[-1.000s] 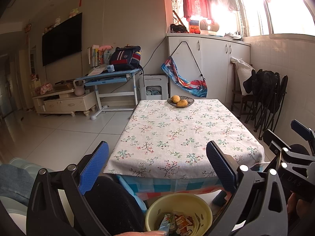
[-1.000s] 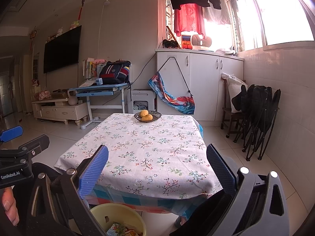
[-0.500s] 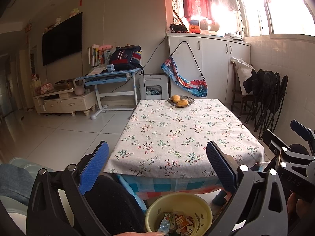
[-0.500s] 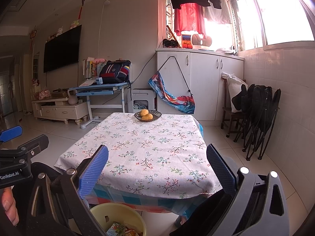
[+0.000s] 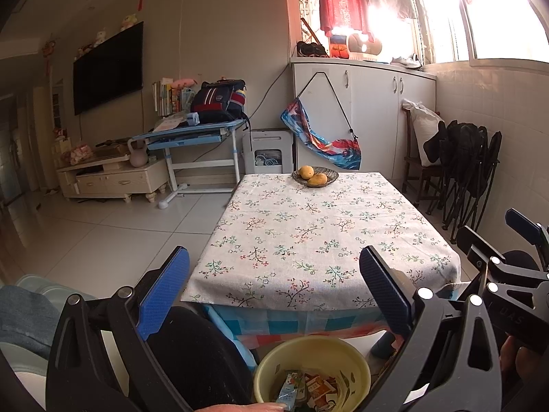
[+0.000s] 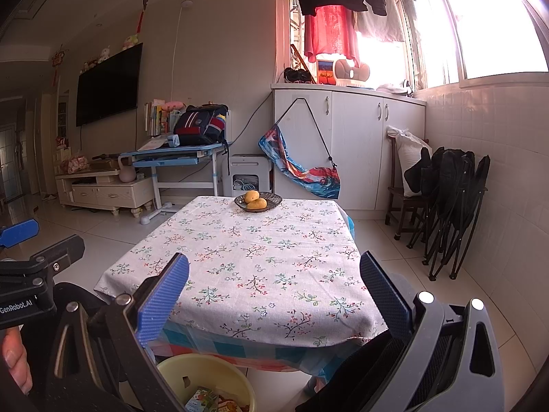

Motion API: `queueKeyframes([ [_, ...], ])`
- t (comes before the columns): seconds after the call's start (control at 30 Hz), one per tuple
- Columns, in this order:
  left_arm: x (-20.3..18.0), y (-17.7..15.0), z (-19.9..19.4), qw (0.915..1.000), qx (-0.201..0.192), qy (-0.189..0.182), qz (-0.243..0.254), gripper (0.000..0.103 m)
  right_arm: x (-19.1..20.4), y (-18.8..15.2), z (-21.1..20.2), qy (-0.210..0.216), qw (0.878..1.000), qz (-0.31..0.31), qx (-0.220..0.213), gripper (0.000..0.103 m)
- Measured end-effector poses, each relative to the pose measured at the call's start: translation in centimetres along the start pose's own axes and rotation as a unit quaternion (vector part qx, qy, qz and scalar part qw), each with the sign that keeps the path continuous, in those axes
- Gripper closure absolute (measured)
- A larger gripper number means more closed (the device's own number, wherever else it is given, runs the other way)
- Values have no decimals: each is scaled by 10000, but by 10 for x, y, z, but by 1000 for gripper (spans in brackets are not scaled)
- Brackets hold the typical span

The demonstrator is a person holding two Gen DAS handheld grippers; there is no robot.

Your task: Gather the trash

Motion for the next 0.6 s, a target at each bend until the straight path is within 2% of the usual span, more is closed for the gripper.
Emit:
queueKeyframes([
  [0.6,0,0,0,10000,0,4,-4,7,2,-2,1,28,10000,-2,38,7],
])
Point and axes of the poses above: each gripper's, at about its wrist camera, not at the fingertips, and z roughly the way its jaws point, x to its left, y to its top, the point moved 2 cm from there along z, roughly the way its jaws point, and after that the axes turned 15 degrees about -z, right-handed, at the moved point
